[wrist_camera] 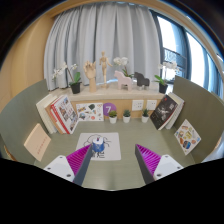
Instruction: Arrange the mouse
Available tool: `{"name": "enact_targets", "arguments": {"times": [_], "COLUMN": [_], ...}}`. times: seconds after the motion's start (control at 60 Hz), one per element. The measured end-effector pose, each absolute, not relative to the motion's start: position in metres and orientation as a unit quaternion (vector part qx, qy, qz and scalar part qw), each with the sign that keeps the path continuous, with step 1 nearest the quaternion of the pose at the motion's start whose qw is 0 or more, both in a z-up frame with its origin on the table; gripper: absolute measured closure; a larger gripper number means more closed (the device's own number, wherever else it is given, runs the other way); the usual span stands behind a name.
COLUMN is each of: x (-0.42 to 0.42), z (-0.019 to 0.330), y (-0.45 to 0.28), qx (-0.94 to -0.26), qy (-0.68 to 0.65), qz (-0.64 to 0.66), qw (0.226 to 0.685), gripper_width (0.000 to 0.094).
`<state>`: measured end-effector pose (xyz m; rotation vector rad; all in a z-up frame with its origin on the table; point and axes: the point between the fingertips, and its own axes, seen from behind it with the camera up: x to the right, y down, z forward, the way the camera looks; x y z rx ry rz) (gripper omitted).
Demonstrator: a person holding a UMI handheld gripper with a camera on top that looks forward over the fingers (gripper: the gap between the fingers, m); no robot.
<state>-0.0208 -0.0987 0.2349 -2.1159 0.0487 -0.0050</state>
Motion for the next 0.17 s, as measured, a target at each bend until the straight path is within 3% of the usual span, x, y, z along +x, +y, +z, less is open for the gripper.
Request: {"name": "enact_targets", "arguments": {"times": [0.167], "x": [-0.014], "z": [0.239], "y": [-0.139], "qx": [-0.868], "qy": [0.017], "qz": [0.007], "qw": [0.497], "gripper_width": [0.0085]}}
